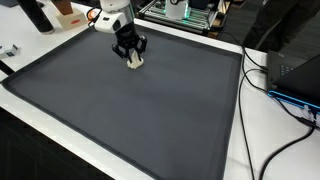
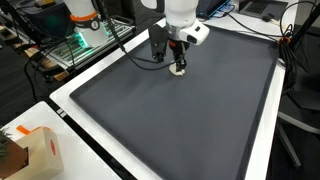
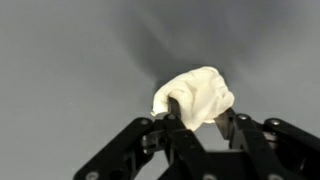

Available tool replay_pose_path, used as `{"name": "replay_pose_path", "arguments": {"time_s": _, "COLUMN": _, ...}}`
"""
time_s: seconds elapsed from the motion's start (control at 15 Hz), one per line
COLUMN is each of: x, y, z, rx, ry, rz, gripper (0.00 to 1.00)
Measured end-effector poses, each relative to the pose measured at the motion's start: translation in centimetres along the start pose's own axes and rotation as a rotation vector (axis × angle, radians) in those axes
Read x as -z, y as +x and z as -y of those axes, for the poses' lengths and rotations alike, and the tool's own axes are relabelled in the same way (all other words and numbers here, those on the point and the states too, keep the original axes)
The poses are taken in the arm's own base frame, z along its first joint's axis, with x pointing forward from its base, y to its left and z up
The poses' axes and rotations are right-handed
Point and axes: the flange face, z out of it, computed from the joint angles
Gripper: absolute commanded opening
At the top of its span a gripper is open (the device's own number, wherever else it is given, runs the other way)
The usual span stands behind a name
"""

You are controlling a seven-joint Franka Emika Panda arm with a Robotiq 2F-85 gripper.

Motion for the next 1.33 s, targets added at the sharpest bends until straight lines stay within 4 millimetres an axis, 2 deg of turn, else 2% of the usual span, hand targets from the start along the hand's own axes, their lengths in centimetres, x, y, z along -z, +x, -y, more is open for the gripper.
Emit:
{"name": "replay_pose_path", "arguments": {"time_s": 0.07, "x": 0.06, "y": 0.08, "z": 0.00, "rx": 0.001, "ry": -0.001, "rz": -0.001, "gripper": 0.02}}
{"name": "replay_pose_path", "arguments": {"time_s": 0.2, "x": 0.13, "y": 0.21, "z": 0.02, "rx": 0.003, "ry": -0.002, "rz": -0.003, "gripper": 0.05}}
{"name": "replay_pose_path", "arguments": {"time_s": 0.27, "x": 0.13, "y": 0.22, "z": 0.03, "rx": 0.003, "ry": -0.002, "rz": -0.003, "gripper": 0.02}}
{"name": "replay_pose_path", "arguments": {"time_s": 0.33, "x": 0.15, "y": 0.26, "z": 0.04, "rx": 0.004, "ry": -0.002, "rz": -0.004, "gripper": 0.03}}
{"name": "replay_pose_path", "arguments": {"time_s": 0.4, "x": 0.15, "y": 0.28, "z": 0.06, "rx": 0.005, "ry": -0.002, "rz": -0.004, "gripper": 0.39}}
{"name": "replay_pose_path", "arguments": {"time_s": 0.47, "x": 0.15, "y": 0.30, "z": 0.07, "rx": 0.005, "ry": -0.002, "rz": -0.004, "gripper": 0.39}}
{"name": "replay_pose_path", "arguments": {"time_s": 0.53, "x": 0.14, "y": 0.31, "z": 0.09, "rx": 0.005, "ry": -0.002, "rz": -0.004, "gripper": 0.44}}
{"name": "replay_pose_path", "arguments": {"time_s": 1.0, "x": -0.06, "y": 0.51, "z": 0.46, "rx": 0.012, "ry": 0.004, "rz": -0.003, "gripper": 0.96}}
{"name": "replay_pose_path", "arguments": {"time_s": 1.07, "x": -0.06, "y": 0.55, "z": 0.49, "rx": 0.013, "ry": 0.004, "rz": -0.004, "gripper": 0.99}}
{"name": "replay_pose_path", "arguments": {"time_s": 1.33, "x": 0.09, "y": 0.69, "z": 0.46, "rx": 0.018, "ry": -0.001, "rz": -0.003, "gripper": 1.00}}
